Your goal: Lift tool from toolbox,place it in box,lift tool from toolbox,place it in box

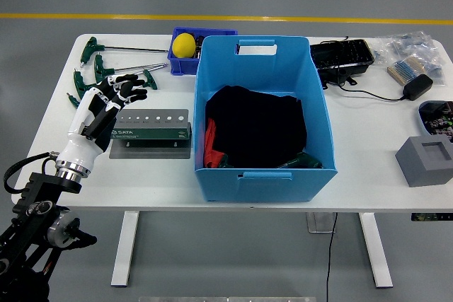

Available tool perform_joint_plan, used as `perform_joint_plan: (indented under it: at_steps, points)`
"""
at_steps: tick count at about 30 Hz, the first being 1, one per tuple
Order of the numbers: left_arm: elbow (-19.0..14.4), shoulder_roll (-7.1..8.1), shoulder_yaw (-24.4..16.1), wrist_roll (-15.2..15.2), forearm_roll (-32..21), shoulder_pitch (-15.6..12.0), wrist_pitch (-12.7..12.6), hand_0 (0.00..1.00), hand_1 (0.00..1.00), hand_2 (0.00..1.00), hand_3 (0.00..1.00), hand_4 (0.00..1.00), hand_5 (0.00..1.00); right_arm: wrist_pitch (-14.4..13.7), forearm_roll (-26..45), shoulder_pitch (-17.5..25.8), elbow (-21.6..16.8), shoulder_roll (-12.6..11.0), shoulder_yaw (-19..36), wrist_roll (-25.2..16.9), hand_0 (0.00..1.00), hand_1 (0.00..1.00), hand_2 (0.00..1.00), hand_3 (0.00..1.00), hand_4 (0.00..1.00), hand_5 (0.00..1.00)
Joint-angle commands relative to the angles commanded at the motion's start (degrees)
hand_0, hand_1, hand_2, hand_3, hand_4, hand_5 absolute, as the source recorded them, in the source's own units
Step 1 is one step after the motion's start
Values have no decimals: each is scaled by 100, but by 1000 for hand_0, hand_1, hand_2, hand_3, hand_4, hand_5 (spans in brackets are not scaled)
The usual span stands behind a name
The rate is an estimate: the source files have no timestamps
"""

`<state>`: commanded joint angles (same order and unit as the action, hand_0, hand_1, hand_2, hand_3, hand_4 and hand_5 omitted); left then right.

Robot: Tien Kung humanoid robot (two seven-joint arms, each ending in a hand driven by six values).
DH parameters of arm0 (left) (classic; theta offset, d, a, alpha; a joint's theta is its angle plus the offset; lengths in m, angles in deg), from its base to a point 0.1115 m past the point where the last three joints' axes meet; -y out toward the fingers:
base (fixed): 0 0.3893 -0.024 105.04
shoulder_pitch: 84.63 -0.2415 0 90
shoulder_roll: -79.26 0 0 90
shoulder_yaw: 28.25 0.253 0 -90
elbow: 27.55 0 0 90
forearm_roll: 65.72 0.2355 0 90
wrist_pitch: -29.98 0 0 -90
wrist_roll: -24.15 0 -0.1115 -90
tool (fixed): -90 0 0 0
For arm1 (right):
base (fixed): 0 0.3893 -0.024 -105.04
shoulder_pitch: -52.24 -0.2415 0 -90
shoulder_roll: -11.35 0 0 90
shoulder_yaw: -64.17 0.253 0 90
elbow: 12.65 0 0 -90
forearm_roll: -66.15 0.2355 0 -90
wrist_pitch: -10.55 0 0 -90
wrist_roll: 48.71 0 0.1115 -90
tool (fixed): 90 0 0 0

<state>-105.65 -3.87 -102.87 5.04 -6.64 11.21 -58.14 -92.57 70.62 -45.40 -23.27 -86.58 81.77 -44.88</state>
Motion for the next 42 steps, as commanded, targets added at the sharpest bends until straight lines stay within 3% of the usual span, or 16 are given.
perform_joint_plan:
  at_steps: [2,3,7,22,25,29,34,38,42]
  points:
    - [10,-8,-44,-33,99,27,70,645,672,729,613,863,555,7,-165,16,0,0,65,36,651,632,727,601,838,713]
    - [17,-7,-61,-42,123,38,109,717,732,806,693,878,603,14,-185,28,0,0,63,39,651,632,726,599,835,711]
    - [20,13,-145,-61,189,77,241,717,732,806,693,878,603,34,-5,85,3,11,-40,-1,651,632,726,599,835,711]
    - [158,-25,-367,132,365,-66,260,734,751,820,713,878,623,-16,-261,181,11,66,152,81,650,630,727,592,828,706]
    - [140,-37,-574,443,589,-80,347,734,751,820,713,878,623,-29,-353,188,11,73,222,110,650,630,727,592,828,706]
    - [71,35,-1070,1088,1024,16,740,732,748,816,720,880,633,-43,-421,184,2,64,242,133,650,631,727,592,826,706]
    - [39,193,-1457,1398,1284,210,1021,734,748,818,730,894,665,-49,-451,177,-2,51,240,138,650,630,724,590,824,705]
    - [26,155,-1644,1533,1410,245,1195,734,748,818,730,894,665,-37,-474,179,2,35,270,134,650,630,724,590,824,705]
    - [20,140,-1655,1498,1434,191,1177,735,749,817,733,896,673,-26,-442,181,11,22,269,119,649,629,721,590,822,709]
